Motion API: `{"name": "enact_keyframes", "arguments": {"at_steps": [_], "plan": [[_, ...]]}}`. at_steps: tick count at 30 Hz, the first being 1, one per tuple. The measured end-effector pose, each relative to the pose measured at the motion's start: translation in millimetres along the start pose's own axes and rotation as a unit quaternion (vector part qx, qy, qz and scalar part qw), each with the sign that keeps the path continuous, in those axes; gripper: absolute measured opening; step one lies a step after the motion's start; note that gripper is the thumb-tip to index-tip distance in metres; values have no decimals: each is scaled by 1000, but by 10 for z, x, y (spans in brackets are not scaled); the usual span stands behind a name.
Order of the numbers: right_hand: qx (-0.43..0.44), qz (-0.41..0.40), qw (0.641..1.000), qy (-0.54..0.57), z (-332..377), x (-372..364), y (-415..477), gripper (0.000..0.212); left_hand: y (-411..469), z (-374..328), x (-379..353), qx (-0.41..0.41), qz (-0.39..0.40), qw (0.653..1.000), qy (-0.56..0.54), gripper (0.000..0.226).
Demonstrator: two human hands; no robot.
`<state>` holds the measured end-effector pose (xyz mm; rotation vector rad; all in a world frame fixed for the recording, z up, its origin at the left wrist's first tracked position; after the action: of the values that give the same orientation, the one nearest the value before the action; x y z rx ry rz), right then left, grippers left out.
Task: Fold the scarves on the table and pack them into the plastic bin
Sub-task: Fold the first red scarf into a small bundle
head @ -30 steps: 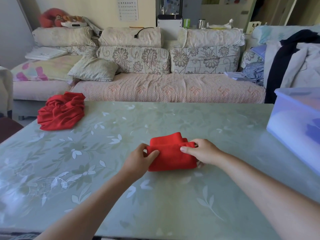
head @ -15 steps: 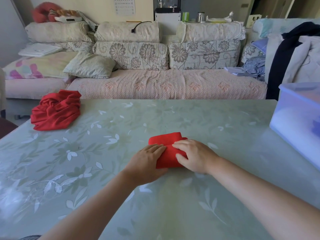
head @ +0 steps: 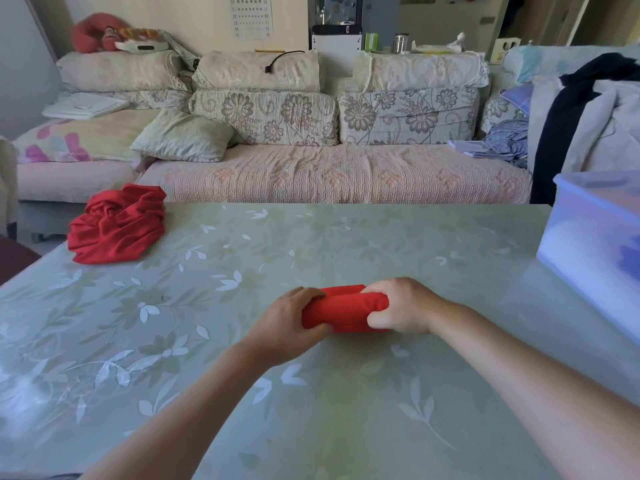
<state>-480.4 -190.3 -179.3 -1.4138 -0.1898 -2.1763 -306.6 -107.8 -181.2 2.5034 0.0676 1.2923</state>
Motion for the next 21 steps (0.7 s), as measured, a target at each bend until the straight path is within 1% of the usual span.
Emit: {"name": "enact_keyframes", "arguments": {"at_steps": [2, 4, 6, 7, 8, 10, 11, 12, 13, 14, 15, 16, 17, 18, 20, 21], "plan": [[-35, 0, 996, 87, -109, 48, 40, 51, 16, 95, 18, 64, -18, 996, -66, 44], [-72, -32, 981, 178, -243, 86, 87, 43, 52, 224, 53, 122, -61, 986, -100, 43], [-100, -72, 964, 237, -354, 101, 149, 34, 101, 346, 58, 171, -89, 973, -125, 45], [-111, -88, 959, 246, -379, 96, 183, 34, 124, 386, 32, 192, -89, 967, -140, 45], [-119, -99, 957, 245, -384, 80, 216, 39, 150, 408, -2, 207, -82, 965, -141, 47], [-113, -123, 965, 205, -320, 53, 284, 51, 216, 429, -27, 212, -75, 970, -92, 50], [-103, -140, 972, 161, -270, 50, 311, 53, 268, 410, -3, 194, -85, 976, -45, 51], [-91, -163, 977, 100, -214, 58, 326, 53, 336, 322, 37, 153, -97, 983, 18, 50], [-63, -198, 978, 32, -117, 93, 319, 50, 416, 172, 66, 91, -103, 987, 82, 47], [-20, -233, 972, -19, -13, 122, 309, 46, 492, 17, 50, 20, -95, 987, 129, 43], [29, -254, 966, -44, 88, 128, 297, 41, 545, -98, -9, -38, -75, 984, 156, 41], [72, -253, 963, -54, 155, 95, 299, 41, 565, -155, -85, -70, -51, 982, 168, 43], [96, -229, 967, -51, 182, 32, 311, 44, 556, -166, -148, -80, -32, 981, 171, 48], [94, -195, 976, -35, 169, -34, 321, 46, 539, -116, -216, -76, -13, 982, 173, 55], [53, -115, 992, -3, 63, -159, 355, 49, 514, 24, -347, -70, 29, 978, 192, 71], [42, -79, 996, -6, 27, -207, 363, 59, 510, 75, -387, -70, 45, 977, 196, 79]]}}
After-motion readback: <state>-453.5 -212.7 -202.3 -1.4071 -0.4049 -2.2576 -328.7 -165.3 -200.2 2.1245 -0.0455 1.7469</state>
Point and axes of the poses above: each hand's wrist, its own y-axis towards the middle knuckle, its own x-axis out of the back of the hand, z = x × y, the point moved 9 cm from there along y, towards the middle knuckle, and after that the axes turned 6 degrees about -x, right-handed, at the moved point
